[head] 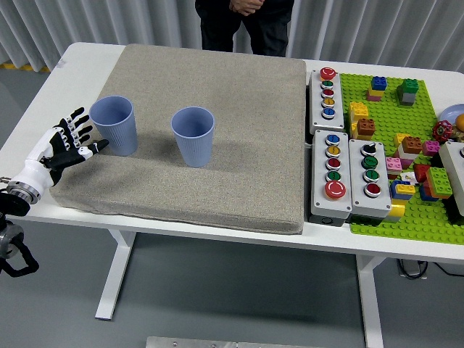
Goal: Pick cup pour cup place
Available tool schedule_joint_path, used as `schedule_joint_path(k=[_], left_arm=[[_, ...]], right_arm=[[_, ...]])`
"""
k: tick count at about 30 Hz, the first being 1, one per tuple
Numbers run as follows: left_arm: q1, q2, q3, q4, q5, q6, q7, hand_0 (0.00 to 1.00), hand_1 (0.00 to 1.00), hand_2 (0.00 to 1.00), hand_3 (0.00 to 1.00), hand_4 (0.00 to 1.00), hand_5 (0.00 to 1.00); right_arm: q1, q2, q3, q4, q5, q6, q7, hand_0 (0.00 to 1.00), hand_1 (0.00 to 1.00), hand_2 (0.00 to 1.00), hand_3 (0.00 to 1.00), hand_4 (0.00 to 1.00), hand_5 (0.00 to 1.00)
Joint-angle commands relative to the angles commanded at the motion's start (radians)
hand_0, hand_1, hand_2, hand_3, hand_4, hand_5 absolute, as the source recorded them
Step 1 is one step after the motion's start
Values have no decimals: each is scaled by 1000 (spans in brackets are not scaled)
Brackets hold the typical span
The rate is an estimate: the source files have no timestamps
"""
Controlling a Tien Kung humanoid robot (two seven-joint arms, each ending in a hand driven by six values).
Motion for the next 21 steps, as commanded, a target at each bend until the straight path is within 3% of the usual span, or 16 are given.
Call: schedule_joint_path(k=[8,21], left_arm=[[-19,-9,11,8,31,9,1,966,951,998,998,967,172],[-60,-1,53,43,-10,40,-8,963,946,998,998,973,180]], right_arm=[[5,0,2,0,-3,0,0,725,694,746,705,323,282],[11,0,-4,0,6,0,1,724,695,747,706,324,282]])
